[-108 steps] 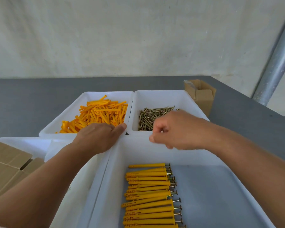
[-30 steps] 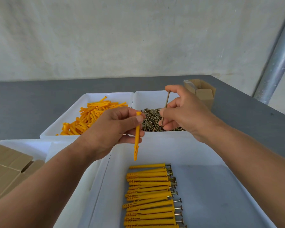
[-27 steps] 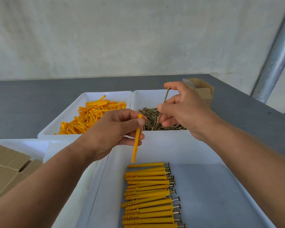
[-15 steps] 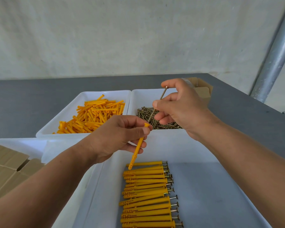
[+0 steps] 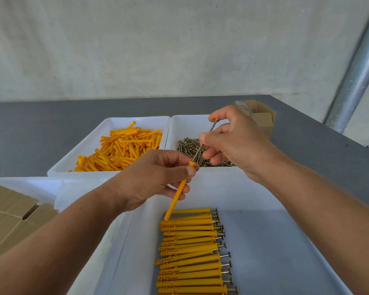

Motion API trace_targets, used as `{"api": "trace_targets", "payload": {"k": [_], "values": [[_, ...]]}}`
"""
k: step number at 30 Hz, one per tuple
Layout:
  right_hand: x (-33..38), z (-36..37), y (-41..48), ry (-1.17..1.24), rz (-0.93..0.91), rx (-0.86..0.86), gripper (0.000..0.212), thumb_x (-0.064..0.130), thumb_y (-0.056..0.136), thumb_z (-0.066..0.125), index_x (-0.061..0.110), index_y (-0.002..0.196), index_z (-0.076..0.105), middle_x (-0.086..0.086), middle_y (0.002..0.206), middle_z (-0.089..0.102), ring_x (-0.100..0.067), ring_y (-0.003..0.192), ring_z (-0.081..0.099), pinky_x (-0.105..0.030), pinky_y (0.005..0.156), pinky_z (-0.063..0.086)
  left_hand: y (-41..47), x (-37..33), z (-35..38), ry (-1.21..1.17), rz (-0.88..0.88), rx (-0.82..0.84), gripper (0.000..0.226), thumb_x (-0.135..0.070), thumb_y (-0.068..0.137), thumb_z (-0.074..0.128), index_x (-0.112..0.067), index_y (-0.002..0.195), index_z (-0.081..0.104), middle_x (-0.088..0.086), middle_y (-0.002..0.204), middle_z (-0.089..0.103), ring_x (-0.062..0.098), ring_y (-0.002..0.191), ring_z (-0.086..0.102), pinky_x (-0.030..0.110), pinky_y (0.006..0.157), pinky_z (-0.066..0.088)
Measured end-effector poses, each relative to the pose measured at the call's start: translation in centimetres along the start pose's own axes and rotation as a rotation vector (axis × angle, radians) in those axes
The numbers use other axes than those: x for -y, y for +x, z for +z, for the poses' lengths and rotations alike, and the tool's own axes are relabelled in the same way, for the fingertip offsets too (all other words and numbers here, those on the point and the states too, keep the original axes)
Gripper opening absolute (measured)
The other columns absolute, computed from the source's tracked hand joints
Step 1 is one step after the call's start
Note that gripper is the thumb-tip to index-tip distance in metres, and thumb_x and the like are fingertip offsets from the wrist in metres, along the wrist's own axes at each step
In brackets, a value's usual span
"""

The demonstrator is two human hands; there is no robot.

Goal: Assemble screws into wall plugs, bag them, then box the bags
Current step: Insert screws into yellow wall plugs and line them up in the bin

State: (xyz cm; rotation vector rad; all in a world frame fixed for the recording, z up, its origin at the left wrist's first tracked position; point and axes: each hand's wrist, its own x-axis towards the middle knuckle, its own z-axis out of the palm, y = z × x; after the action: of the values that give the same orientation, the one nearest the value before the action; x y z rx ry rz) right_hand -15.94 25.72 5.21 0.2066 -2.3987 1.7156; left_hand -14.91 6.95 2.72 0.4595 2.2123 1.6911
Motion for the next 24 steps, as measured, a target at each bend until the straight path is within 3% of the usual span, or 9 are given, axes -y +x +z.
{"api": "trace_targets", "payload": {"k": [12,19,24], "values": [[-0.2,0.0,0.1,-0.017,0.062,0.027,0.009,0.015,0.092,0.062,0.023,0.094,0.058,-0.003,0.069,0.071,-0.015,0.057,0.071,-0.024,0.049,0.053,0.0,0.1,0.0,0.021,-0.003,-0.021,0.015,-0.016,0.089,0.066,-0.008,0.099,0.073,0.002,0.074,0.067,0.016,0.069,0.067,0.030,0.064,0.057],[-0.1,-0.6,-0.5,-0.224,0.076,0.259,0.004,0.021,0.088,0.070,0.019,0.085,0.071,0.001,0.076,0.074,-0.012,0.066,0.072,-0.024,0.058,0.058,-0.2,-0.1,0.3,0.161,0.010,-0.003,0.012,-0.017,0.089,0.066,-0.011,0.096,0.073,0.001,0.075,0.070,0.015,0.070,0.070,0.024,0.062,0.056],[0.2,-0.4,-1.1,-0.406,0.044,0.408,0.008,0.021,0.090,0.067,0.024,0.084,0.071,0.000,0.081,0.073,-0.009,0.068,0.072,-0.021,0.061,0.058,-0.2,-0.1,0.7,0.332,0.018,-0.028,0.016,-0.020,0.084,0.073,-0.015,0.096,0.063,0.001,0.069,0.071,0.019,0.071,0.073,0.035,0.069,0.061]]}}
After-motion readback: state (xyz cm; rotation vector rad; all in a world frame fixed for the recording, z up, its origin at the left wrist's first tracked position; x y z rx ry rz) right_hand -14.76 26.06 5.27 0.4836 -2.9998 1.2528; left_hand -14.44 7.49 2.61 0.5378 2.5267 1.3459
